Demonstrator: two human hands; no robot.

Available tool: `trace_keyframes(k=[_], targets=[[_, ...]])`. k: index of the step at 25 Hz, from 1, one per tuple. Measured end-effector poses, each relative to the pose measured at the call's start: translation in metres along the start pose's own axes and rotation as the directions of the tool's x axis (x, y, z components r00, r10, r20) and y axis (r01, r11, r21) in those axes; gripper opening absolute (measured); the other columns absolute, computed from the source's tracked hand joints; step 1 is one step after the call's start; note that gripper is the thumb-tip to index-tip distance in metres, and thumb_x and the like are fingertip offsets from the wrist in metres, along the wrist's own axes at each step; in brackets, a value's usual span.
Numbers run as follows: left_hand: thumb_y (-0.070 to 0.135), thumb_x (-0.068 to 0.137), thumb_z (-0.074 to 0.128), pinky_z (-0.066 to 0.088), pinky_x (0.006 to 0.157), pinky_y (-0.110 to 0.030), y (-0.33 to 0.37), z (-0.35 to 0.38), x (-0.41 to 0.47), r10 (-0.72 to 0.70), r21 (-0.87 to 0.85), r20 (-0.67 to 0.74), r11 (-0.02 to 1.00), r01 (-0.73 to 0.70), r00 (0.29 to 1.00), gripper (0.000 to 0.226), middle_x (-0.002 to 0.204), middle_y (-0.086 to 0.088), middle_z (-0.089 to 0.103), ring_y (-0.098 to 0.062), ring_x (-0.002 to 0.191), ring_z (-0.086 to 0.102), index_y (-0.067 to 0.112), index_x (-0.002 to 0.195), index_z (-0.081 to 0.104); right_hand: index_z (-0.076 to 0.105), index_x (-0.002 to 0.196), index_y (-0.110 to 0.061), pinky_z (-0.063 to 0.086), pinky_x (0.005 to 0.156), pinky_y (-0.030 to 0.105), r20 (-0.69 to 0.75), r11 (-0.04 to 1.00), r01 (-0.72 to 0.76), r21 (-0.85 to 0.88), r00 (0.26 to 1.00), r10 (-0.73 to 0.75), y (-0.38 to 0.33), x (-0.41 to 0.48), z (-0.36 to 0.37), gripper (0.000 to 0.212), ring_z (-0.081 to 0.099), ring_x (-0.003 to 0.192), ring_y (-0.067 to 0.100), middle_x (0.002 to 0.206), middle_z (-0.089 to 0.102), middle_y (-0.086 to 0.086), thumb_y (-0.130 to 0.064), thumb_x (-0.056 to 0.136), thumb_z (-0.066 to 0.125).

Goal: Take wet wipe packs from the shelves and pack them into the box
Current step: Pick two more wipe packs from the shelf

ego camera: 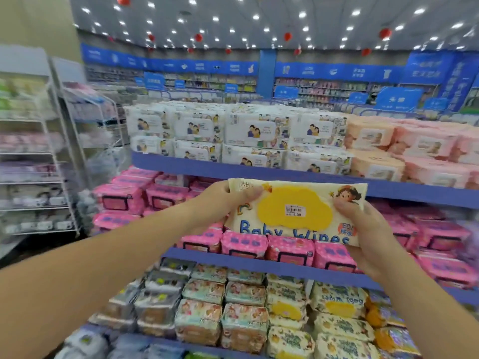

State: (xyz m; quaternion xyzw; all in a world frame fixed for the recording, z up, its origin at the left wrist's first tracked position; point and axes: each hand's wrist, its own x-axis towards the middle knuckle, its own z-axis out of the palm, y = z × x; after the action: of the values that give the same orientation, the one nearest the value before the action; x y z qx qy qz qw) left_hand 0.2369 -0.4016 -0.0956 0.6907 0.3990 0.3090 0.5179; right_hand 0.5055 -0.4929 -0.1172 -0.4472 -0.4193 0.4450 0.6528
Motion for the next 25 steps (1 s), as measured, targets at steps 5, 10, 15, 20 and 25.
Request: trace_keyframes(k=[5, 10, 15, 20, 25], targets=[[0.076, 0.065, 0.074, 0.052, 0.08, -0.047, -0.043, -0.04, -0.053, -0.113, -0.08, -0.28, 0.992, 0.095, 0.953, 0.064, 0.108, -0.016, 0.076, -0.034, 0.092, 0.069, 0.027, 0.106, 0.075, 0.061, 0.12, -0.008, 0.059, 0.057, 0.028, 0.195, 0.989, -0.144, 0.012, 0.971, 0.139, 0.047, 0.018, 0.066, 0.039, 0.076, 0.075, 0.023, 0.099, 0.078, 0.011, -0.024, 0.085, 0.068], [0.073, 0.072, 0.069, 0.057, 0.079, -0.034, -0.071, -0.063, -0.08, -0.203, -0.1, -0.385, 0.979, 0.178, 0.9, 0.062, 0.1, -0.006, 0.078, -0.017, 0.086, 0.075, 0.023, 0.11, 0.07, 0.064, 0.119, -0.01, 0.058, 0.061, 0.03, 0.24, 0.966, -0.259, 0.015, 0.938, 0.248, 0.092, 0.016, 0.11, 0.035, 0.075, 0.078, 0.023, 0.104, 0.077, 0.011, -0.029, 0.09, 0.067], [0.071, 0.081, 0.062, 0.045, 0.077, -0.036, -0.111, -0.059, -0.094, -0.301, -0.042, -0.367, 0.951, 0.307, 0.88, 0.044, 0.097, 0.013, 0.064, -0.008, 0.081, 0.058, 0.032, 0.101, 0.063, 0.065, 0.122, -0.018, 0.055, 0.079, 0.039, 0.183, 0.915, -0.403, -0.01, 0.899, 0.398, 0.147, -0.013, 0.107, 0.042, 0.073, 0.094, 0.026, 0.113, 0.076, 0.007, -0.036, 0.085, 0.073], [0.058, 0.083, 0.064, 0.043, 0.053, -0.023, -0.13, 0.017, -0.069, -0.332, 0.046, -0.255, 0.934, 0.354, 0.908, 0.041, 0.059, 0.016, 0.064, -0.009, 0.059, 0.061, 0.017, 0.085, 0.064, 0.063, 0.118, -0.021, 0.059, 0.086, 0.046, 0.042, 0.867, -0.494, 0.065, 0.869, 0.492, 0.176, -0.052, 0.021, 0.033, 0.073, 0.099, 0.029, 0.109, 0.077, 0.005, -0.029, 0.088, 0.073], [0.063, 0.076, 0.068, 0.044, 0.054, -0.027, -0.137, 0.13, -0.024, -0.391, 0.051, -0.124, 0.915, 0.399, 0.912, 0.058, 0.069, 0.003, 0.064, -0.015, 0.056, 0.054, 0.012, 0.103, 0.07, 0.044, 0.139, -0.024, 0.039, 0.106, 0.044, -0.07, 0.851, -0.525, -0.024, 0.85, 0.522, 0.158, -0.066, -0.11, 0.062, 0.052, 0.119, 0.016, 0.127, 0.053, -0.012, -0.038, 0.087, 0.074]])
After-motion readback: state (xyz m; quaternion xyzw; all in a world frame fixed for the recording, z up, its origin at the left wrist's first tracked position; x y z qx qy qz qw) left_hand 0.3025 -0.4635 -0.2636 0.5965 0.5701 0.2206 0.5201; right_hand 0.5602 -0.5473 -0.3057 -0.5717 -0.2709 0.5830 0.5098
